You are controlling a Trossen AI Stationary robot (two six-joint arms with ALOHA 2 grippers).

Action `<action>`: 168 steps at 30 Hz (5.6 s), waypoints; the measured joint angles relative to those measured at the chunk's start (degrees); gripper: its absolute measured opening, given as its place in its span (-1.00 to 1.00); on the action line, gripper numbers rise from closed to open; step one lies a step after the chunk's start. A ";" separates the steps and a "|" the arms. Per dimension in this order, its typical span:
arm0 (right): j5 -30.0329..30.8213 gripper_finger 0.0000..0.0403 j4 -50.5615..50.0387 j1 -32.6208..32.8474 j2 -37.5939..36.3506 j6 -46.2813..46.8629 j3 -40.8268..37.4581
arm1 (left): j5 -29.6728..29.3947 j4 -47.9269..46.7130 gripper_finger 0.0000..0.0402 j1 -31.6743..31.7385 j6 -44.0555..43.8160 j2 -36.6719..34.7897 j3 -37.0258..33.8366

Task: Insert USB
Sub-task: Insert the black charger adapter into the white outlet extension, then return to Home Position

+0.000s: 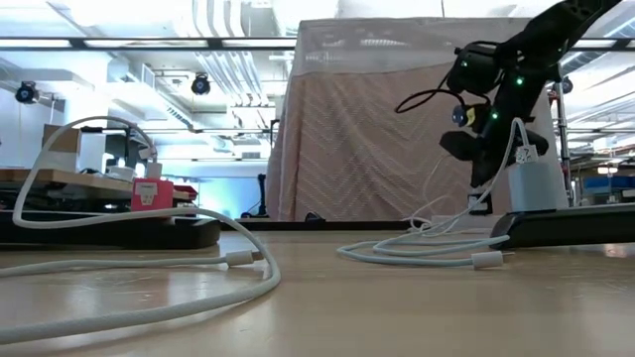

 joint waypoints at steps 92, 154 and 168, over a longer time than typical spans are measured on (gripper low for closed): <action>-26.63 -0.98 13.15 33.27 -39.33 -36.00 -1.33 | 12.04 -16.79 -0.23 -0.20 -20.89 -23.87 -4.50; -27.00 -1.00 25.33 48.97 -69.16 -22.56 -34.13 | 16.42 8.70 -0.23 0.46 -38.15 -56.92 -50.44; -28.19 -1.00 25.37 46.53 -68.89 -26.71 -34.08 | 10.70 9.65 -0.23 0.37 -40.52 -56.12 -50.80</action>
